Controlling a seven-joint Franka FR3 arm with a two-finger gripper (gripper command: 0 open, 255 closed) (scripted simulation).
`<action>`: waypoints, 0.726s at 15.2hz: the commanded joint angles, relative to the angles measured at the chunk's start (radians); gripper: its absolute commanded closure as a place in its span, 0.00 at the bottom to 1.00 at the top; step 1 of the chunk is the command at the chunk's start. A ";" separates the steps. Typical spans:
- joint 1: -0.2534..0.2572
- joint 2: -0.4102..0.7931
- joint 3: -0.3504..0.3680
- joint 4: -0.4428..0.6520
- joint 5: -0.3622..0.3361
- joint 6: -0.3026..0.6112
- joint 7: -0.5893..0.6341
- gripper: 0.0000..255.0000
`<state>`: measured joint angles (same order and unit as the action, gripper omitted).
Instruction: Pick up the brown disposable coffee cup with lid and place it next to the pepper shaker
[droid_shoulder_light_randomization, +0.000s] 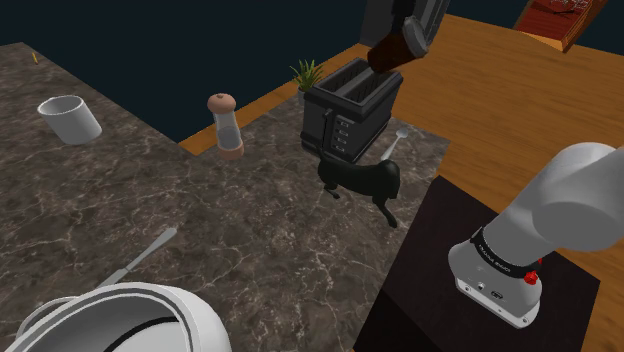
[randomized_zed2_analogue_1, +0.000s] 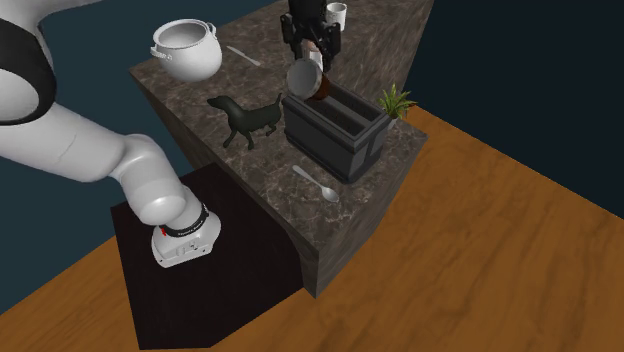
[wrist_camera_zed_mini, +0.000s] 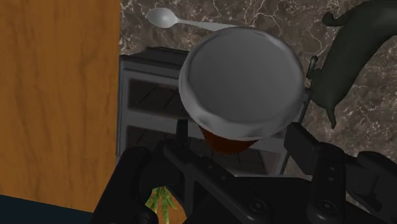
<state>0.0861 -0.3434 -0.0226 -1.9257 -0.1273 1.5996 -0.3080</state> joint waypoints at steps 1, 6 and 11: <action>0.015 0.037 0.030 0.038 0.010 -0.006 0.044 1.00; 0.055 0.138 0.102 0.144 0.023 -0.023 0.153 1.00; 0.097 0.263 0.167 0.284 0.019 -0.050 0.260 1.00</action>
<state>0.1739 -0.1117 0.1302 -1.6743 -0.1063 1.5523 -0.0732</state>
